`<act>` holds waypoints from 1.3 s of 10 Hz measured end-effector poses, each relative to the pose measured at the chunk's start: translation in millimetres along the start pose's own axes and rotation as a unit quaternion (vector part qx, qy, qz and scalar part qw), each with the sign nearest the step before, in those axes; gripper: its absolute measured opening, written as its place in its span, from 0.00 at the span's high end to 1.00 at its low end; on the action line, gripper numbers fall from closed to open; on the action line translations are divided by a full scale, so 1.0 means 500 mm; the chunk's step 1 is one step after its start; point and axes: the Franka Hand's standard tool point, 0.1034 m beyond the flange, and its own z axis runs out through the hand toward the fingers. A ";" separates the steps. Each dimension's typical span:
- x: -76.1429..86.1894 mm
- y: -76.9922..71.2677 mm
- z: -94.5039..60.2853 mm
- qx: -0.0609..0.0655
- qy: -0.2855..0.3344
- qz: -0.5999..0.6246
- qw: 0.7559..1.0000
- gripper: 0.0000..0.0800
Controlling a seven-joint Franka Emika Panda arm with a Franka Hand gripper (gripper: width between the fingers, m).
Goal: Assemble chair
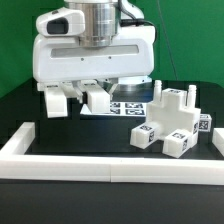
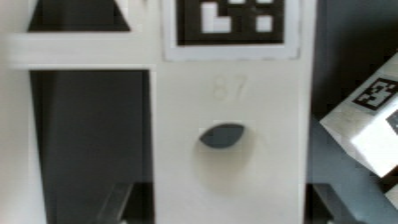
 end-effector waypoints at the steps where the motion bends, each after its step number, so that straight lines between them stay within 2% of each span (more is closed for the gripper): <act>1: -0.001 -0.001 0.001 0.000 -0.001 0.016 1.000 0.64; 4: -0.010 0.002 -0.010 0.007 -0.008 0.154 0.988 0.64; 9: -0.007 -0.031 -0.059 0.019 -0.006 0.344 0.939 0.64; 11: 0.000 -0.064 -0.087 0.022 0.002 0.379 0.925 0.64; 13: 0.013 -0.114 -0.103 0.023 0.007 0.383 0.923 0.64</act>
Offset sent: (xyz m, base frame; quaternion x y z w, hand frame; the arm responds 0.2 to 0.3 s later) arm -0.0141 -0.0089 0.0221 -0.0025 -0.0314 0.2545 0.9666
